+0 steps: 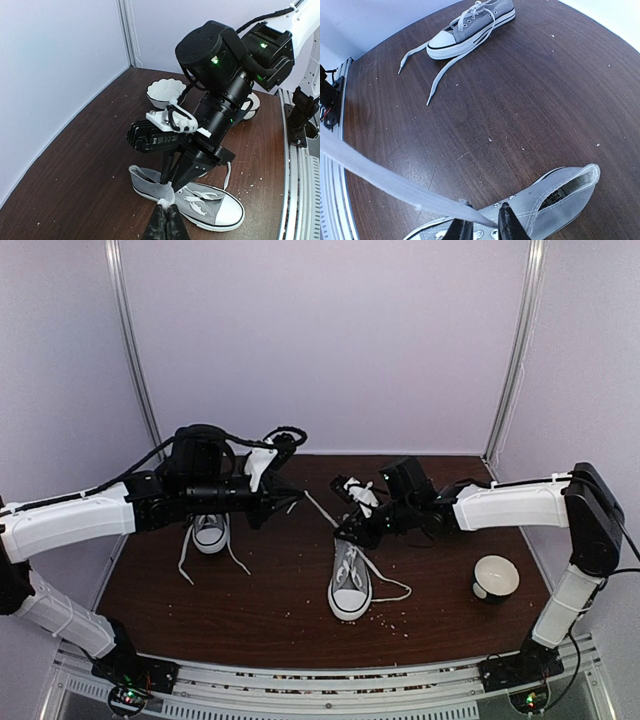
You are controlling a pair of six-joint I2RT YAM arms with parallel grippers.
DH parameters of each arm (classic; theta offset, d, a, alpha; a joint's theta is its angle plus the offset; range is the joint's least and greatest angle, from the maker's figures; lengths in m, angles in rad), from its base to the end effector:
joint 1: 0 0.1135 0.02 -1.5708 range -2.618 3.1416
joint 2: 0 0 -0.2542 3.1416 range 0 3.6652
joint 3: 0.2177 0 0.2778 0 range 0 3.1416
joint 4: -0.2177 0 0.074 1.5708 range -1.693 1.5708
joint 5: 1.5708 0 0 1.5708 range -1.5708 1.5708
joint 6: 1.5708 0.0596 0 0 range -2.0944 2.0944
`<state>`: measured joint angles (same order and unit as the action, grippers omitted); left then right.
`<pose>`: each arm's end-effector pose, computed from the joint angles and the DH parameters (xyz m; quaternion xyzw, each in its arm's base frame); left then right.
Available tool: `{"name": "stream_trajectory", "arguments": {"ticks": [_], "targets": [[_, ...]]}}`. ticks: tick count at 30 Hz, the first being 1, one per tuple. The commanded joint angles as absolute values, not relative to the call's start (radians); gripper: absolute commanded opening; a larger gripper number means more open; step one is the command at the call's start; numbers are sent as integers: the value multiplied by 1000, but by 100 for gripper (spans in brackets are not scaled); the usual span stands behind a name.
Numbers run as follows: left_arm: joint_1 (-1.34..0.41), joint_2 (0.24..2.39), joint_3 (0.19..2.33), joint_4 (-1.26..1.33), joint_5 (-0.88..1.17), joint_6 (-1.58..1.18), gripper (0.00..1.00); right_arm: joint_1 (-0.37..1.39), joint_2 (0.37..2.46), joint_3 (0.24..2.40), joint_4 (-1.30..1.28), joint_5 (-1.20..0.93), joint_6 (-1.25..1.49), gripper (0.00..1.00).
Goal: Tie the shoes
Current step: Pass from the left arm to the right
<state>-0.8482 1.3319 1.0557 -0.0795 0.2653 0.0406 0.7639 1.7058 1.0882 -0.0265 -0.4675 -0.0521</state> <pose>0.2267 -0.2807 0.2984 0.4181 0.7023 -0.3222 0.4777 0.2788 0.3043 0.1808 -0.4403 0.7577 0.3457 0.3354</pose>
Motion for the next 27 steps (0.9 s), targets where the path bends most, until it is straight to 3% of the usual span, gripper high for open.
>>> {"name": "stream_trajectory", "arguments": {"ticks": [1, 7, 15, 25, 27], "targets": [[-850, 1303, 1047, -52, 250, 55, 0, 756, 1677, 1080, -26, -446, -27, 15], [-850, 1285, 1025, -57, 208, 49, 0, 753, 1660, 1077, -41, -437, -11, 0], [-851, 1436, 870, -54, -20, 40, 0, 747, 1615, 1054, -70, -429, 112, 0], [-957, 1735, 977, 51, 27, 131, 0, 748, 1611, 996, 18, -403, 370, 0], [-960, 1730, 979, 91, 21, 106, 28, 747, 1614, 991, 27, -397, 410, 0]]}}
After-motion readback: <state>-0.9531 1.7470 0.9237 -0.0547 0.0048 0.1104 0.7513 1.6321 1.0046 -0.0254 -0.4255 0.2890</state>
